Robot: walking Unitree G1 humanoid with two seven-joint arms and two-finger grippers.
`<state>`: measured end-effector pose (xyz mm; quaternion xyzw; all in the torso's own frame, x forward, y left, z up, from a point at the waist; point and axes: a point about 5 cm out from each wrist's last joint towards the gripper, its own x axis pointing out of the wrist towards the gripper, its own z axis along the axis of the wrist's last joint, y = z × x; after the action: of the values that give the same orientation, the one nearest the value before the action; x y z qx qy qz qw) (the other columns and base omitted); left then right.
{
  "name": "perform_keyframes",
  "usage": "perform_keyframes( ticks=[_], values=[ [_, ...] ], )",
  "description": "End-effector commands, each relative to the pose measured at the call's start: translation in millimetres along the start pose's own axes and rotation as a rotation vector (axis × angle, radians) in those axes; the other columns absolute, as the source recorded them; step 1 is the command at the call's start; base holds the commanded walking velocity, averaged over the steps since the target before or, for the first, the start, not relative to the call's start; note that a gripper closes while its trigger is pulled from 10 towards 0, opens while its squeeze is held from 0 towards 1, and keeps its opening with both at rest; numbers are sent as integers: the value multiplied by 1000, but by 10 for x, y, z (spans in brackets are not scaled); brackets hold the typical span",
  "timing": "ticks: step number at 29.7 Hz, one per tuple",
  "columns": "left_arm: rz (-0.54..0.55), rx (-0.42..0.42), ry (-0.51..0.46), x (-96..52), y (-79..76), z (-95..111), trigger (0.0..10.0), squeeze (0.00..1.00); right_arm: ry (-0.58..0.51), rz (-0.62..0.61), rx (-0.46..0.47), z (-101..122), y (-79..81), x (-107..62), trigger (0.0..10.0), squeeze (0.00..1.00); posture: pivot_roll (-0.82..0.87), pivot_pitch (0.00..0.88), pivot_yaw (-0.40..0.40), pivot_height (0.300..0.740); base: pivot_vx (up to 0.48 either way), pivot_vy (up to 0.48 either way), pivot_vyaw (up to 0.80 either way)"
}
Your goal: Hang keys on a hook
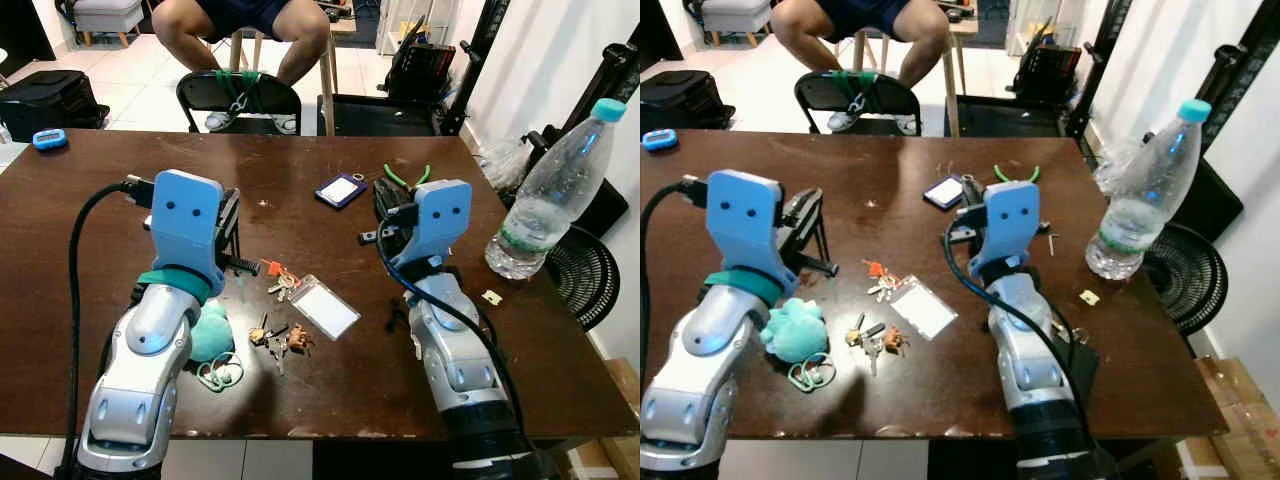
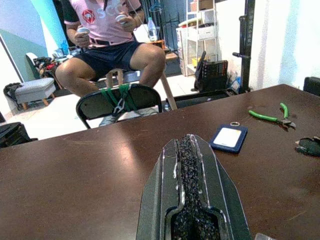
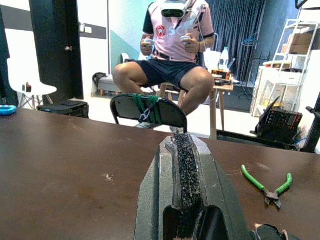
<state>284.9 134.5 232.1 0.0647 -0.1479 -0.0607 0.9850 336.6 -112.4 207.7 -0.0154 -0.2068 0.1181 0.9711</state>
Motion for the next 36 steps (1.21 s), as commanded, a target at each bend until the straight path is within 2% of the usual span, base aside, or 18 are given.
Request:
perform_keyframes(
  ticks=[1,36],
  values=[
    [-3,-8,9,-1,-21,-27,10000,0,15,1,-14,-38,9,-11,10000,0,-104,0,64,740,-352,0,0],
    [-4,7,18,-6,-44,-71,10000,0,6,24,-34,-24,49,-26,10000,0,-105,0,61,740,-359,0,0]
  ],
)
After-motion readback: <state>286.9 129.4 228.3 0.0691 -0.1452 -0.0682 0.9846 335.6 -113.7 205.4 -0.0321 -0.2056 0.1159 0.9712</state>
